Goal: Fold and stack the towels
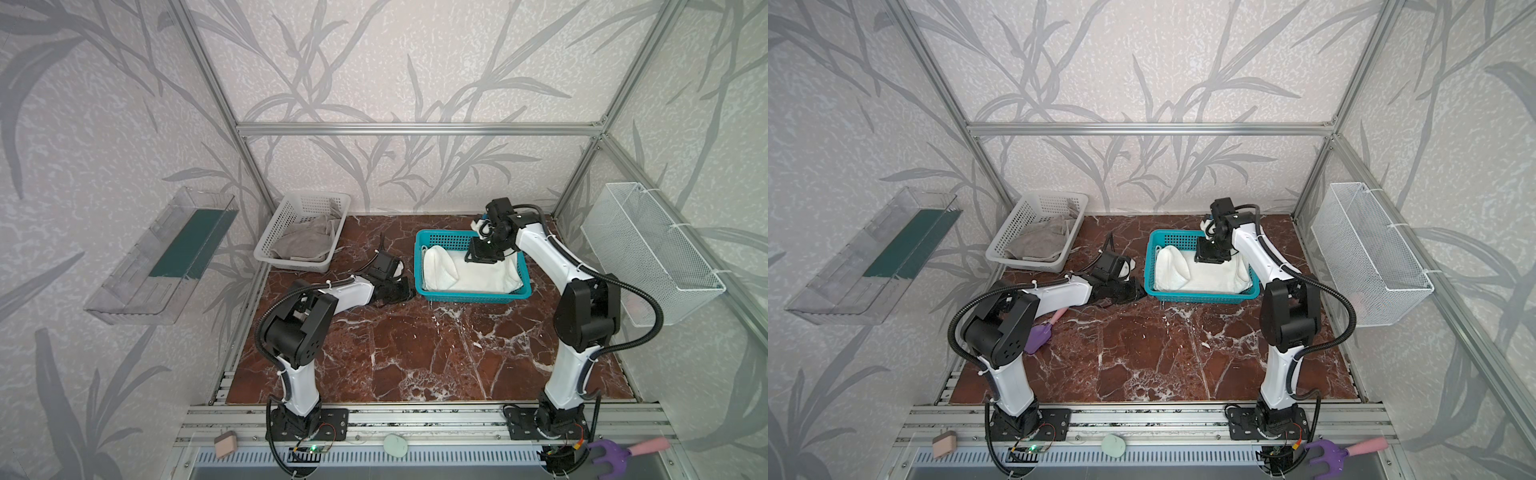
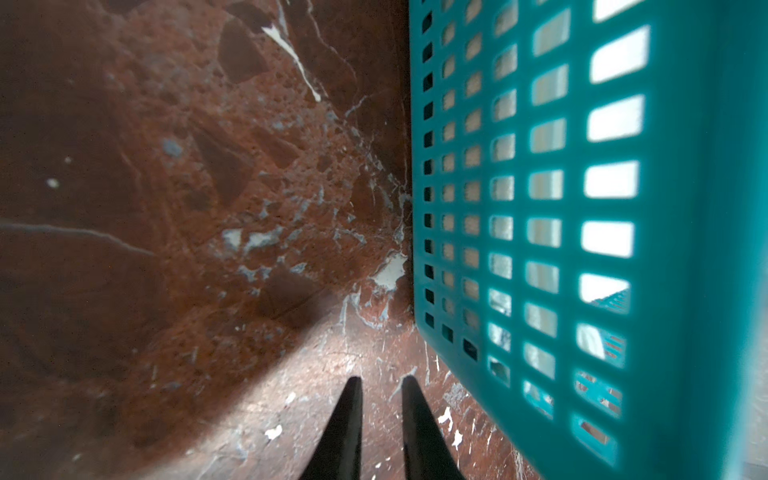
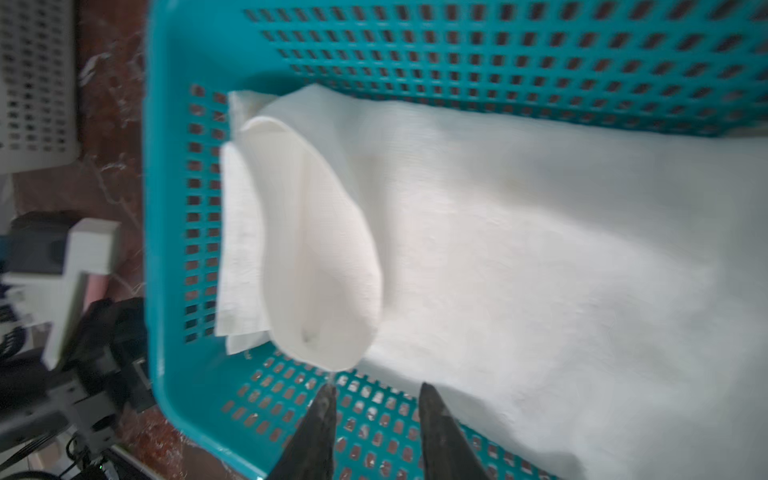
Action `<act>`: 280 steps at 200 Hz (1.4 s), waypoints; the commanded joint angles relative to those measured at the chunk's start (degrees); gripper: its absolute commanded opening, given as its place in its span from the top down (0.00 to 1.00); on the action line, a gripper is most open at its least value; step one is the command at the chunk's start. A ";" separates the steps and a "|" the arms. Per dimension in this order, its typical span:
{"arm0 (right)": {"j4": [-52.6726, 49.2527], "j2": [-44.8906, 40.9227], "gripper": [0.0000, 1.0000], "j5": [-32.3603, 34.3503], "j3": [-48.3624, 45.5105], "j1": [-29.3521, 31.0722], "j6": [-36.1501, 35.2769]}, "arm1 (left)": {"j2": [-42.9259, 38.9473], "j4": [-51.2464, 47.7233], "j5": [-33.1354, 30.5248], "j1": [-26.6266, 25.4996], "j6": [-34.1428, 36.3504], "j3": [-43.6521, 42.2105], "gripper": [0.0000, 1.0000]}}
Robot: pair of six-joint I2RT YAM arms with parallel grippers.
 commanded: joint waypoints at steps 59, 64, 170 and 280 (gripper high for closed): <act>6.76 10.81 0.66 -10.04 -0.65 1.44 1.75 | 0.99 -1.92 0.78 -0.27 0.84 3.43 0.79; 6.72 11.19 0.66 -10.08 -0.23 2.09 1.72 | 1.06 -1.92 0.85 -0.26 0.84 3.56 0.79; 14.00 6.29 0.66 -22.08 1.14 12.80 10.41 | 2.91 -1.40 1.57 -1.14 0.06 6.01 0.79; 6.15 -4.36 0.63 -11.98 -0.51 5.15 6.60 | 3.75 -1.75 1.92 -1.28 0.35 6.94 0.79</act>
